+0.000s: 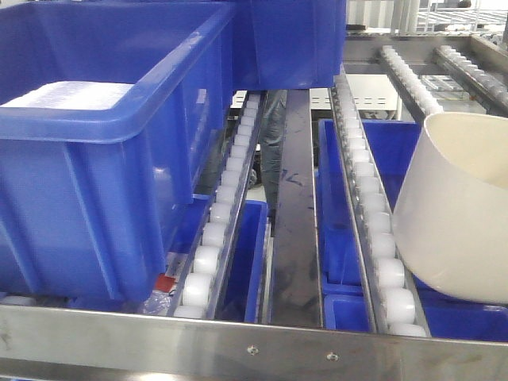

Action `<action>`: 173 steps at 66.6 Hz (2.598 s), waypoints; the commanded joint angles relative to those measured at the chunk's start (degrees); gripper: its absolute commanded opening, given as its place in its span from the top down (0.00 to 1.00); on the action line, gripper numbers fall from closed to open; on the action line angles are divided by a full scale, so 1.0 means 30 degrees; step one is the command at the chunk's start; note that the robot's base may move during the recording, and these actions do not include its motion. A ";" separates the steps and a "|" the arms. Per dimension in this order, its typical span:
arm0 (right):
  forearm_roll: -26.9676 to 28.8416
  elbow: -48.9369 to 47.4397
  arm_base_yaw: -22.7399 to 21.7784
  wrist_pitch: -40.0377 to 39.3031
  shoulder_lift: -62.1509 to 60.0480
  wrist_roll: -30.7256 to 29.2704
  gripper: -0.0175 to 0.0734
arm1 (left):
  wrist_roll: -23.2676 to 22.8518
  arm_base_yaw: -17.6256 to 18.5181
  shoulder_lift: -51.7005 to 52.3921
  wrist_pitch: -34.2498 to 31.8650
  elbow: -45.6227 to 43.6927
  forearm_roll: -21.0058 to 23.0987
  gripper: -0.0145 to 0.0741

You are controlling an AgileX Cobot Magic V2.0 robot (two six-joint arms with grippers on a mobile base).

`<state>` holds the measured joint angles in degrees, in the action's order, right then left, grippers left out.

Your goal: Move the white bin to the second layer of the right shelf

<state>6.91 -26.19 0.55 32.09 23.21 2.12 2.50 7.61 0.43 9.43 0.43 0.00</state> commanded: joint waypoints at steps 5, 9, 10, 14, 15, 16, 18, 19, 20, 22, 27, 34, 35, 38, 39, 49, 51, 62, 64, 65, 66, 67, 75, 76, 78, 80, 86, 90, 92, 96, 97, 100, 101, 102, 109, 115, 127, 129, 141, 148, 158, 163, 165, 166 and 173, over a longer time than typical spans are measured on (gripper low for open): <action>0.0002 -0.0541 0.0007 -0.3601 -0.1211 -0.1416 0.78 | -0.0100 0.0097 0.0265 -0.1665 0.0702 0.0000 0.74; 0.0002 -0.0541 0.0007 -0.4044 -0.1323 -0.1416 0.78 | -0.0100 0.0097 0.0265 -0.1665 0.0702 0.0000 0.74; 0.0002 -0.0541 0.0007 -0.4111 -0.1323 -0.1416 0.78 | -0.0100 0.0097 0.0265 -0.1665 0.0702 0.0000 0.74; 0.0002 -0.0541 -0.0010 -0.4134 -0.1323 -0.1416 0.78 | -0.0100 0.0097 0.0265 -0.1665 0.0702 0.0000 0.74; 0.0002 -0.0541 -0.0010 -0.4116 -0.1323 -0.1416 0.78 | -0.0100 0.0097 0.0265 -0.1665 0.0702 0.0000 0.74; 0.0002 -0.0541 -0.0010 -0.4116 -0.1323 -0.1416 0.78 | -0.0100 0.0097 0.0265 -0.1665 0.0702 0.0000 0.74; 0.0002 -0.0541 -0.0010 -0.4116 -0.1323 -0.1416 0.78 | -0.0100 0.0097 0.0265 -0.1665 0.0702 0.0000 0.74; 0.0002 -0.0541 -0.0010 -0.4116 -0.1323 -0.1416 0.78 | -0.0100 0.0097 0.0265 -0.1665 0.0702 0.0000 0.74; 0.0002 -0.0541 -0.0010 -0.4116 -0.1323 -0.1416 0.78 | -0.0100 0.0097 0.0265 -0.1665 0.0702 0.0000 0.74; 0.0002 -0.0541 -0.0010 -0.4116 -0.1323 -0.1416 0.78 | -0.0100 0.0097 0.0265 -0.1665 0.0702 0.0000 0.74; 0.0002 -0.0541 -0.0010 -0.4116 -0.1323 -0.1416 0.78 | -0.0100 0.0097 0.0265 -0.1665 0.0702 0.0000 0.74; 0.0002 -0.0541 -0.0010 -0.4116 -0.1323 -0.1416 0.78 | -0.0100 0.0097 0.0265 -0.1665 0.0702 0.0000 0.74; 0.0002 -0.0541 -0.0010 -0.4116 -0.1323 -0.1416 0.78 | -0.0100 0.0097 0.0265 -0.1665 0.0702 0.0000 0.74; 0.0002 -0.0541 -0.0010 -0.4116 -0.1323 -0.1416 0.78 | -0.0100 0.0097 0.0265 -0.1665 0.0702 0.0000 0.74; 0.0002 -0.0541 -0.0010 -0.4116 -0.1323 -0.1416 0.78 | -0.0100 0.0097 0.0265 -0.1665 0.0702 0.0000 0.74; 0.0002 -0.0541 -0.0010 -0.4172 -0.1323 -0.1398 0.78 | -0.0100 0.0097 0.0265 -0.1665 0.0702 0.0000 0.74; 0.0002 -0.0541 -0.0010 -0.4126 -0.1323 -0.1398 0.78 | -0.0100 0.0097 0.0265 -0.1665 0.0702 0.0000 0.74; 0.0002 -0.0198 -0.0010 -0.4696 -0.1323 -0.1415 0.78 | -0.0100 0.0097 0.0265 -0.1665 0.0702 0.0000 0.74; 0.0002 0.0013 -0.0010 -0.5057 -0.1323 -0.1415 0.78 | -0.0100 0.0097 0.0265 -0.1665 0.0702 0.0000 0.74; 0.0002 0.0169 -0.0010 -0.5202 -0.1323 -0.1415 0.78 | -0.0100 0.0097 0.0265 -0.1665 0.0702 0.0000 0.74; 0.0002 0.0283 -0.0010 -0.5396 -0.1343 -0.1415 0.78 | -0.0100 0.0097 0.0265 -0.1665 0.0702 0.0000 0.74; 0.0002 0.0465 -0.0010 -0.5561 -0.1376 -0.1447 0.78 | -0.0100 0.0097 0.0265 -0.1665 0.0702 0.0000 0.74; -0.0018 0.1833 -0.0097 -0.6908 -0.2674 -0.2311 0.78 | -0.0100 0.0097 0.0265 -0.1665 0.0702 0.0000 0.74; -0.0018 0.2020 -0.0097 -0.7066 -0.2891 -0.2467 0.78 | -0.0100 0.0097 0.0265 -0.1665 0.0702 0.0000 0.74; -0.0018 0.2426 -0.0097 -0.7363 -0.3451 -0.2723 0.78 | -0.0100 0.0097 0.0265 -0.1665 0.0702 0.0000 0.74; -0.0018 0.2962 -0.0097 -0.7736 -0.4006 -0.3072 0.78 | -0.0100 0.0097 0.0265 -0.1665 0.0702 0.0000 0.74; -0.0018 0.4503 -0.0097 -0.8469 -0.5272 -0.3283 0.78 | -0.0100 0.0097 0.0265 -0.1665 0.0702 0.0000 0.74; 0.0047 0.5399 -0.0097 -0.8841 -0.5948 -0.3283 0.78 | -0.0100 0.0097 0.0265 -0.1665 0.0702 0.0000 0.74; 0.0156 0.5859 -0.0097 -0.9034 -0.6284 -0.3283 0.78 | -0.0100 0.0097 0.0265 -0.1665 0.0702 0.0000 0.74; 0.0439 0.6643 -0.0097 -0.9571 -0.6889 -0.3243 0.78 | -0.0100 0.0097 0.0265 -0.1665 0.0702 0.0000 0.74; 0.0499 0.6913 -0.0097 -0.9736 -0.6993 -0.3243 0.78 | -0.0100 0.0097 0.0265 -0.1665 0.0702 0.0000 0.74; 0.0750 0.7601 -0.0097 -1.0504 -0.7428 -0.3243 0.78 | -0.0100 0.0097 0.0265 -0.1665 0.0702 0.0000 0.74; 0.0873 0.7930 -0.0097 -1.0928 -0.7647 -0.3240 0.78 | -0.0100 0.0097 0.0265 -0.1665 0.0702 0.0000 0.74; 0.1004 0.8167 -0.0097 -1.1406 -0.7879 -0.3240 0.78 | -0.0100 0.0097 0.0265 -0.1665 0.0702 0.0000 0.74; 0.1189 0.8901 -0.0097 -1.2104 -0.8208 -0.3197 0.78 | -0.0100 0.0097 0.0265 -0.1665 0.0702 0.0000 0.74; 0.1189 0.9006 -0.0097 -1.2005 -0.8228 -0.3197 0.78 | -0.0100 0.0097 0.0265 -0.1665 0.0702 0.0000 0.74; 0.1189 0.9006 -0.0097 -1.1864 -0.8228 -0.3176 0.78 | -0.0100 0.0097 0.0265 -0.1665 0.0702 0.0000 0.74; 0.1189 0.9006 -0.0097 -1.1821 -0.8228 -0.3116 0.78 | -0.0100 0.0097 0.0265 -0.1665 0.0702 0.0000 0.74; 0.1189 0.9006 -0.0078 -1.0807 -0.8241 -0.2863 0.78 | -0.0100 0.0097 0.0265 -0.1665 0.0702 0.0000 0.74; 0.1189 0.9006 -0.0078 -1.0177 -0.8241 -0.2863 0.78 | -0.0100 0.0097 0.0265 -0.1665 0.0702 0.0000 0.74; 0.1189 0.9006 -0.0078 -1.0910 -0.8241 -0.2863 0.78 | -0.0100 0.0097 0.0265 -0.1665 0.0702 0.0000 0.74; 0.1189 0.8988 -0.0078 -1.1191 -0.8241 -0.2863 0.78 | -0.0100 0.0097 0.0265 -0.1665 0.0702 0.0000 0.74; 0.1189 0.8988 -0.0078 -1.1191 -0.8241 -0.2863 0.78 | -0.0100 0.0097 0.0265 -0.1665 0.0702 0.0000 0.74; 0.1189 0.8988 -0.0078 -1.1170 -0.8241 -0.2863 0.78 | -0.0100 0.0097 0.0265 -0.1665 0.0702 0.0000 0.74; 0.1189 0.8988 -0.0078 -1.1005 -0.8241 -0.2863 0.78 | -0.0100 0.0097 0.0265 -0.1665 0.0702 0.0000 0.74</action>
<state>10.29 1.71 0.55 4.23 -0.62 -6.39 2.50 7.61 0.43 9.45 0.43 0.00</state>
